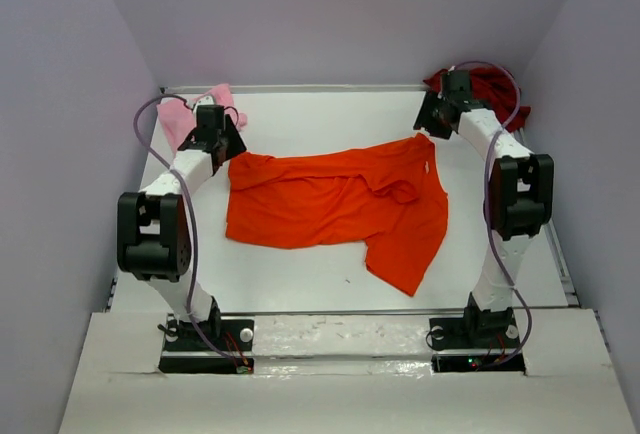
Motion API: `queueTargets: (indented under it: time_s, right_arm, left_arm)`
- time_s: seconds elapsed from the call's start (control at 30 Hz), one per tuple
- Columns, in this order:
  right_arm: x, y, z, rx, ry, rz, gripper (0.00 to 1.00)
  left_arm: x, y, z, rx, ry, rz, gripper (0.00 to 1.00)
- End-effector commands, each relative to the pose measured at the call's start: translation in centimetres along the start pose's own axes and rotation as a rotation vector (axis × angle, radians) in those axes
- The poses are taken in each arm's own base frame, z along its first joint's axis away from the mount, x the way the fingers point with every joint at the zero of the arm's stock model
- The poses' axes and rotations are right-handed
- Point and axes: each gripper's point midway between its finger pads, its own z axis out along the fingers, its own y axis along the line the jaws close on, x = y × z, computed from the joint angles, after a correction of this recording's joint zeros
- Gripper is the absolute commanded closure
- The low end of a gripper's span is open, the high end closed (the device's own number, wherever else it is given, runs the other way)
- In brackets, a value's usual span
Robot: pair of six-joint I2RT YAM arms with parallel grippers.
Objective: Fold and stack the t-shirts
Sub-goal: Move the right arm to the center of the board with the 1/3-folded T-shirt.
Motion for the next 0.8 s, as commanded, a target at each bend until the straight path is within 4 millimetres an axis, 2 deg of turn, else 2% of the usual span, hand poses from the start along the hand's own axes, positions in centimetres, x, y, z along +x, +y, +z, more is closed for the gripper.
queueTargets:
  time_s: [0.0,0.07,0.1,0.2,0.27,0.3,0.37,0.4,0.43,0.47,0.5,0.53,0.57,0.63,0.67,0.77]
  right_arm:
    - [-1.8,4.0,-4.5,-0.144,-0.078,-0.013,0.43]
    - [-1.2,4.5,-5.0,-0.149,-0.075,-0.025,0.42]
    - [-0.1,4.9,-4.9,-0.152,-0.055,-0.038,0.43]
    - [1.3,5.6,-5.4,-0.171,-0.037,-0.052,0.42]
    - [2.7,5.4,-5.3,-0.162,-0.015,-0.061,0.43]
    - [2.6,5.3,-5.8,-0.160,-0.025,-0.062,0.43]
    - [4.2,5.6,-6.1,-0.168,-0.002,-0.067,0.43]
    - [4.2,6.1,-7.1,-0.185,-0.021,-0.065,0.43]
    - [5.4,5.3,-7.1,-0.170,-0.005,-0.058,0.43]
    - [6.1,5.6,-7.6,-0.180,-0.004,-0.063,0.43]
    - [6.0,6.2,-9.0,-0.201,-0.033,-0.063,0.44]
    - [6.3,5.8,-9.5,-0.199,-0.042,-0.062,0.44]
    - [8.1,5.1,-9.4,-0.184,-0.019,-0.067,0.44]
    - [8.8,5.9,-11.4,-0.217,-0.053,-0.087,0.44]
    - [10.3,5.6,-11.5,-0.220,-0.030,-0.098,0.44]
    - [11.9,5.8,-12.5,-0.236,-0.023,-0.113,0.44]
  left_arm:
    - [-3.1,-3.0,-3.6,0.108,-0.101,-0.020,0.39]
    - [-2.9,-3.5,-4.1,0.106,-0.099,-0.003,0.39]
    - [-2.5,-4.0,-4.6,0.111,-0.095,0.010,0.39]
    - [-2.0,-4.3,-5.1,0.102,-0.092,0.028,0.39]
    - [-1.4,-5.0,-5.6,0.129,-0.077,0.027,0.39]
    - [-1.1,-5.1,-5.6,0.144,-0.066,0.018,0.39]
    - [0.1,-5.3,-6.2,0.180,-0.049,-0.024,0.39]
    - [0.0,-5.5,-7.1,0.201,-0.060,-0.062,0.39]
    - [1.9,-5.1,-7.1,0.212,-0.026,-0.072,0.39]
    - [2.2,-5.0,-7.5,0.227,-0.031,-0.090,0.39]
    - [2.8,-4.8,-8.2,0.249,-0.046,-0.131,0.40]
    - [3.2,-4.7,-8.5,0.258,-0.053,-0.140,0.40]
    - [3.3,-5.1,-9.0,0.275,-0.069,-0.141,0.40]
    - [3.7,-4.9,-9.8,0.263,-0.095,-0.127,0.41]
    - [4.4,-5.8,-10.2,0.274,-0.097,-0.098,0.41]
    - [5.1,-6.2,-10.0,0.242,-0.108,-0.050,0.41]
